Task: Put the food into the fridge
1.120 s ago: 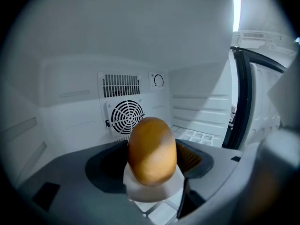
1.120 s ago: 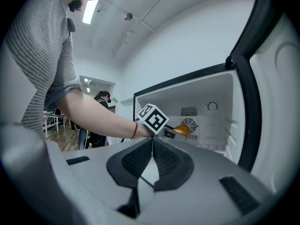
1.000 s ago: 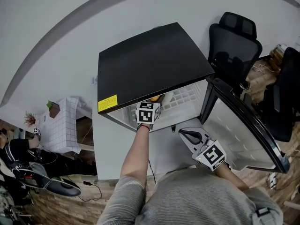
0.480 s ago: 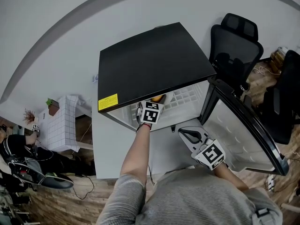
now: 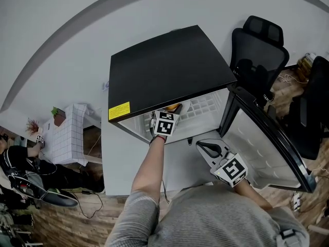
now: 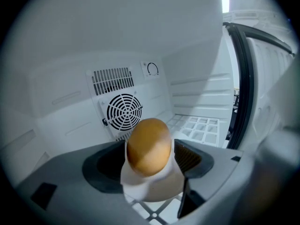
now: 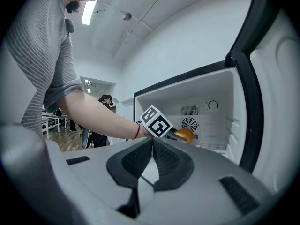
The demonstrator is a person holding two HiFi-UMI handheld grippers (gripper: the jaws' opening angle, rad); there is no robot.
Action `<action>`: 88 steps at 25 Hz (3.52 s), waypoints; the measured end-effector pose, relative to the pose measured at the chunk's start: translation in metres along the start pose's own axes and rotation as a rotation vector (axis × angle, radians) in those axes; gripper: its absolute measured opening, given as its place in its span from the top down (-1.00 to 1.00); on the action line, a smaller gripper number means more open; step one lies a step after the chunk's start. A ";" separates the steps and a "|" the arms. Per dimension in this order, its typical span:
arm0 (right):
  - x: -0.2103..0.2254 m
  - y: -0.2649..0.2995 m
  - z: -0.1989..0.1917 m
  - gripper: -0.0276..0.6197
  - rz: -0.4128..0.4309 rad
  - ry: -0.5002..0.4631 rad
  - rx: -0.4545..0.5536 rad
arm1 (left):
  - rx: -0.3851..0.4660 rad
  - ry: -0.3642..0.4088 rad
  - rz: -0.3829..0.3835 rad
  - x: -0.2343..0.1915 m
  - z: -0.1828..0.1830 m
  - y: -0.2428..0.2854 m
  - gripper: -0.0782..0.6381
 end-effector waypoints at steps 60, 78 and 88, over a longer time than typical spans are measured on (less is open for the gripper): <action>-0.012 -0.005 0.008 0.88 0.002 -0.004 0.050 | 0.368 -0.217 0.083 0.110 -0.007 -0.193 0.76; -0.015 -0.004 0.011 0.88 0.005 -0.009 0.061 | 0.447 -0.192 0.000 0.134 0.013 -0.221 0.76; -0.014 -0.007 0.009 0.88 0.004 -0.016 0.038 | 0.436 -0.227 -0.075 0.148 0.012 -0.218 0.76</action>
Point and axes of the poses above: the fingertips, and each gripper's own axes: y forward along the fingers, x to its right, z out of its top, the point moved 3 cm from there along -y, backward along the fingers, and after that the axes turned 4 degrees about y, right-handed, at the moved point
